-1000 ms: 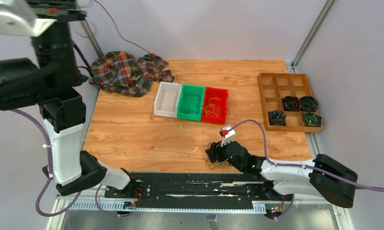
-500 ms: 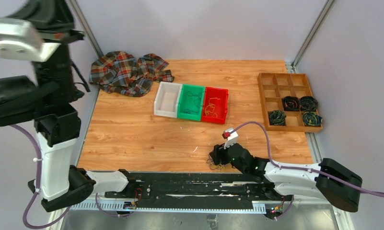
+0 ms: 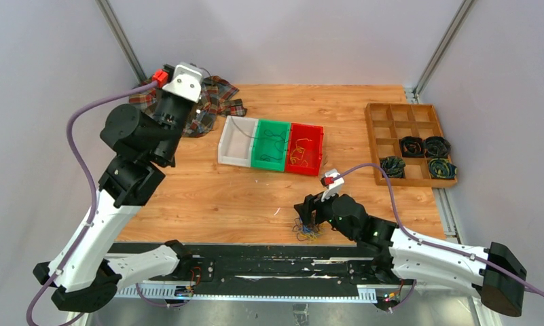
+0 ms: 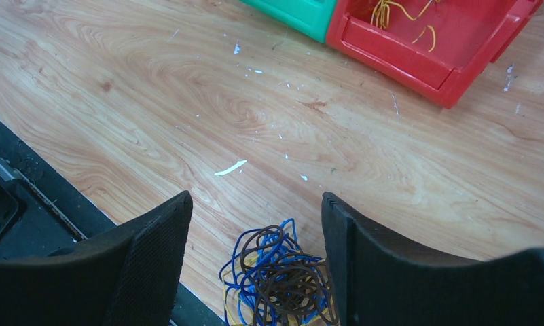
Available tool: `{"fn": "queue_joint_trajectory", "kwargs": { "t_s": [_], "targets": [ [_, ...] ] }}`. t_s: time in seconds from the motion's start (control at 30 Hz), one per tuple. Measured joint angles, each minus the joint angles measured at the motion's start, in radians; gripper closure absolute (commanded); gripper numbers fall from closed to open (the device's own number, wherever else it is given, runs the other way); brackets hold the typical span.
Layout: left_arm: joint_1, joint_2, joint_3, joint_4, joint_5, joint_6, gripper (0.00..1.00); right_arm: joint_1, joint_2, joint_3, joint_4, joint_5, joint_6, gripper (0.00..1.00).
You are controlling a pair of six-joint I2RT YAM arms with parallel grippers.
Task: Untangle the cables
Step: Place the cable in the bin.
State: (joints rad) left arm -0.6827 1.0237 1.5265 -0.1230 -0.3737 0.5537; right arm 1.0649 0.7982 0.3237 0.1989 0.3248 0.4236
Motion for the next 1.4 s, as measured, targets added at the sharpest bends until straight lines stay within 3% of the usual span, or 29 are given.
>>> {"fn": "queue_joint_trajectory", "kwargs": {
  "t_s": [0.3,0.8,1.07,1.4],
  "targets": [
    [0.000,-0.021,-0.043,-0.059,0.027,-0.084,0.99,0.000,-0.030,0.027,-0.049,0.012,-0.016,0.30],
    [0.045,0.075,0.034,-0.042,0.075,-0.083,0.99,0.000,-0.030,0.027,-0.066,0.042,-0.018,0.31],
    [0.061,0.136,0.199,-0.029,0.115,-0.087,0.99,0.000,-0.035,0.027,-0.073,0.043,-0.018,0.31],
    [0.080,0.156,0.177,-0.009,0.121,-0.083,0.99,0.000,-0.037,0.027,-0.076,0.043,-0.018,0.32]
  ]
}}
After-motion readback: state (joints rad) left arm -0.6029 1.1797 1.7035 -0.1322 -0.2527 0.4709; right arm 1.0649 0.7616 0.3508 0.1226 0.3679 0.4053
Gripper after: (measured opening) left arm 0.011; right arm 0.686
